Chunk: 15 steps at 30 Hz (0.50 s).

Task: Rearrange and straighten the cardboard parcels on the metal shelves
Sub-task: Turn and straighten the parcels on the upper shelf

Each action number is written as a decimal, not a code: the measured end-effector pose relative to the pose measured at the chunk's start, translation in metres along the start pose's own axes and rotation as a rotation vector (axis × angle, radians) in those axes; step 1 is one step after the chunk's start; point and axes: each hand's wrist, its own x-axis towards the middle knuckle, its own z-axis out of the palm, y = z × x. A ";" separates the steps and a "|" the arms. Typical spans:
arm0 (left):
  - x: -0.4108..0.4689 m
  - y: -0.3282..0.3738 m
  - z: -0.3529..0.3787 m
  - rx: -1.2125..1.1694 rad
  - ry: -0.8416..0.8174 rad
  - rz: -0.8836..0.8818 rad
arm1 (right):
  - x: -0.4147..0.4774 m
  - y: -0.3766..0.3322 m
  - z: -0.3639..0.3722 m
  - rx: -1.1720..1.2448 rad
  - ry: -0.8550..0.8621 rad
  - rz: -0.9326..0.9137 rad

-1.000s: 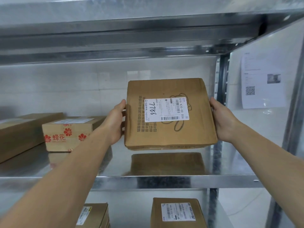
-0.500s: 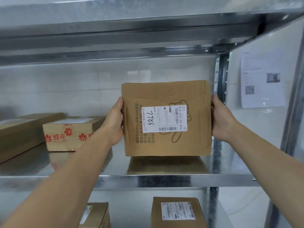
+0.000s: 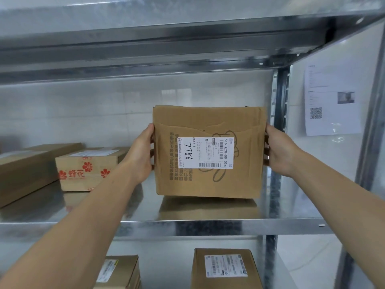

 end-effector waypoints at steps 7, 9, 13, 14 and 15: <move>0.001 0.002 -0.002 -0.020 0.023 0.009 | -0.001 -0.002 -0.005 0.015 -0.021 0.016; 0.002 0.003 -0.003 -0.035 0.018 0.012 | -0.002 -0.003 -0.009 0.032 -0.049 0.059; 0.003 0.012 -0.002 -0.036 -0.032 0.064 | 0.005 -0.016 -0.019 0.126 -0.078 0.165; 0.004 0.015 -0.002 -0.028 -0.041 0.084 | 0.005 -0.022 -0.020 0.145 -0.074 0.191; 0.004 0.019 -0.002 -0.013 -0.058 0.111 | 0.005 -0.028 -0.020 0.154 -0.067 0.214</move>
